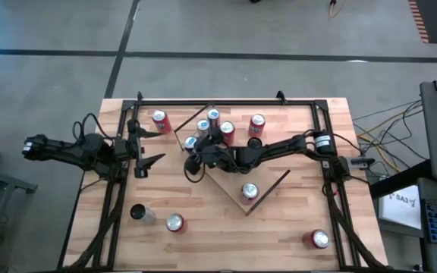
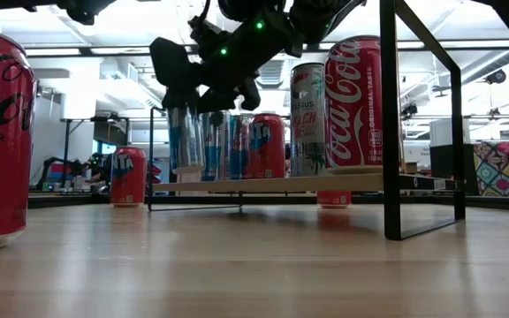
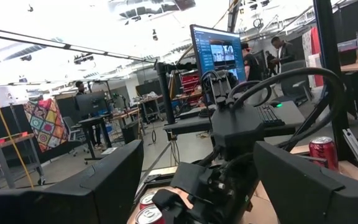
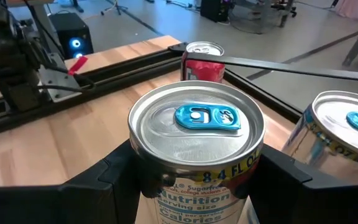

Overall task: Place canned beverage on shelf
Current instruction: Put the blue soda can on the shelf aligned with the blue can on the shelf

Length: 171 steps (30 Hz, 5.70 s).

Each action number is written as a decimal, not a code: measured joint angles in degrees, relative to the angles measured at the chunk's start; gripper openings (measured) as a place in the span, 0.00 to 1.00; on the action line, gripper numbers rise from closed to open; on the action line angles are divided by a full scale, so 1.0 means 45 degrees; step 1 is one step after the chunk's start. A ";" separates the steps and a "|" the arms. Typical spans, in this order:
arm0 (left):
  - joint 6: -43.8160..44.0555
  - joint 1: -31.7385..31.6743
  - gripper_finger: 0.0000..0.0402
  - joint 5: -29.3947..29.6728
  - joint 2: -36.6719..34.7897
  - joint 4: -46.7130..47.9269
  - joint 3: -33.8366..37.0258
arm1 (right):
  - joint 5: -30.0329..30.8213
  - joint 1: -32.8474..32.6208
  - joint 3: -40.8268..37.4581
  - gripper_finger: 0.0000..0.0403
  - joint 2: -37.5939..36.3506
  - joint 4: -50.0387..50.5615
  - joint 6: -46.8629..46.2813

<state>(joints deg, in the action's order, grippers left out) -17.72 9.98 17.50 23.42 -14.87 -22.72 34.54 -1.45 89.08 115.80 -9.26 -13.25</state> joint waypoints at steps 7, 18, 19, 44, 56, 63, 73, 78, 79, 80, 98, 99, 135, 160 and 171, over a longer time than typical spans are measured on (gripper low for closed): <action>-0.0078 0.0000 0.72 0.0000 0.0000 0.0000 0.0000 | 0.0019 0.0000 -0.0005 0.54 0.0012 0.0069 0.0291; -0.0083 0.0000 0.72 0.0000 0.0029 0.0000 0.0000 | 0.0008 0.0000 -0.0024 0.54 0.0012 0.0403 0.0136; -0.0087 0.0000 0.72 0.0000 0.0034 0.0000 0.0000 | 0.0006 0.0000 -0.0024 0.54 0.0012 0.0442 0.0124; -0.0087 0.0000 0.72 0.0000 0.0049 0.0000 0.0000 | 0.0471 0.0000 -0.0053 0.67 0.0007 0.0665 -0.0034; -0.0087 0.0000 0.72 0.0000 0.0049 0.0000 0.0000 | 0.0376 0.0000 -0.0053 0.68 -0.0117 0.0836 -0.0029; -0.0083 0.0000 0.72 0.0000 0.0053 0.0001 0.0000 | 0.0335 0.0000 -0.0053 0.68 -0.0367 0.1069 -0.0049; -0.0087 0.0000 0.72 0.0000 0.0053 0.0005 0.0000 | 0.0339 0.0000 -0.0053 0.68 -0.0852 0.1282 0.0030; -0.0064 0.0004 0.72 0.0000 0.0053 0.0005 0.0000 | 0.0350 -0.0100 -0.0053 0.68 -0.1263 0.1378 0.0092; -0.0063 0.0003 0.72 0.0000 0.0056 0.0005 0.0000 | 0.0350 -0.0157 -0.0053 0.68 -0.1342 0.1397 0.0092; -0.0061 0.0000 0.72 0.0000 0.0066 0.0005 0.0000 | 0.0340 -0.0216 -0.0053 0.68 -0.1459 0.1422 0.0080; -0.0097 0.0000 0.72 0.0000 0.0117 0.0000 0.0000 | -0.1127 -0.0869 0.2712 0.32 -0.1989 0.9054 -0.2403; -0.0097 0.0000 0.72 0.0000 0.0128 0.0000 0.0000 | -0.1193 -0.0869 0.2671 0.28 -0.1989 0.9154 -0.2533; -0.0194 0.0000 0.72 0.0005 0.0214 -0.0012 0.0000 | -0.1559 -0.0189 0.2574 0.03 -0.0940 0.9461 -0.2725; -0.0194 0.0000 0.72 0.0002 0.0228 -0.0010 0.0000 | -0.2094 0.0015 0.2599 0.03 -0.0248 0.8358 -0.2718; -0.0243 0.0000 0.72 0.0005 0.0244 -0.0010 0.0000 | -0.1666 0.0403 0.2599 0.03 -0.0109 0.8087 -0.2390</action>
<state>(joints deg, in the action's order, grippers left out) -18.81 9.98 17.52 24.52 -14.92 -22.72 27.05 0.36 100.77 115.31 27.14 -24.01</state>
